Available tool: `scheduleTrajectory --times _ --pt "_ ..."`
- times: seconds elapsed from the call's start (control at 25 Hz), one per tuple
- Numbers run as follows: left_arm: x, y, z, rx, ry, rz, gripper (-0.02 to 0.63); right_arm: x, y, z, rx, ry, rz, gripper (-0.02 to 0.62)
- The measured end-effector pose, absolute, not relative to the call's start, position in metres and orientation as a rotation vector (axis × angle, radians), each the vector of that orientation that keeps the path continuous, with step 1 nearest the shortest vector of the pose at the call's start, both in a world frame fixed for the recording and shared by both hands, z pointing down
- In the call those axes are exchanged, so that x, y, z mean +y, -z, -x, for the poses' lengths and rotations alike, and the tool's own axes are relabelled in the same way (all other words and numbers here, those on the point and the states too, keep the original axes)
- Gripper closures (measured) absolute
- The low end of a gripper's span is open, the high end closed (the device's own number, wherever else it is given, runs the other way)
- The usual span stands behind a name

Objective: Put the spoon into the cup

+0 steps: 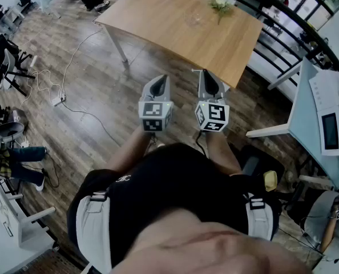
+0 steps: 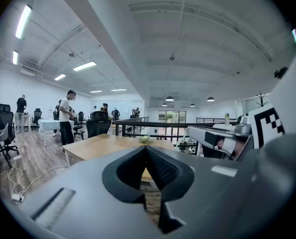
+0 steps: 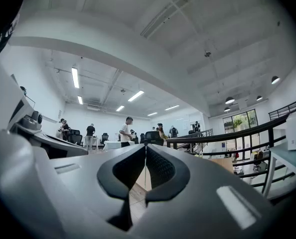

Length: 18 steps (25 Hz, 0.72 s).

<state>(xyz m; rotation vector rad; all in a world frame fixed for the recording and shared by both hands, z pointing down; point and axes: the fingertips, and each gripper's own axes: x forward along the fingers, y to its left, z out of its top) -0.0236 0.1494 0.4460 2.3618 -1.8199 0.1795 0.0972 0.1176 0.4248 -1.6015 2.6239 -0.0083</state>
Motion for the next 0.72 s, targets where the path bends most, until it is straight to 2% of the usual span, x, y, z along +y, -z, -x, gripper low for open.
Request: scheduleTrajectory --times 0.72 --pt "0.129 -0.445 0.037 -1.775 -0.13 -2.371 0.594 0.103 -0.424 -0.077 2.622 0.035 1.589 0.588"
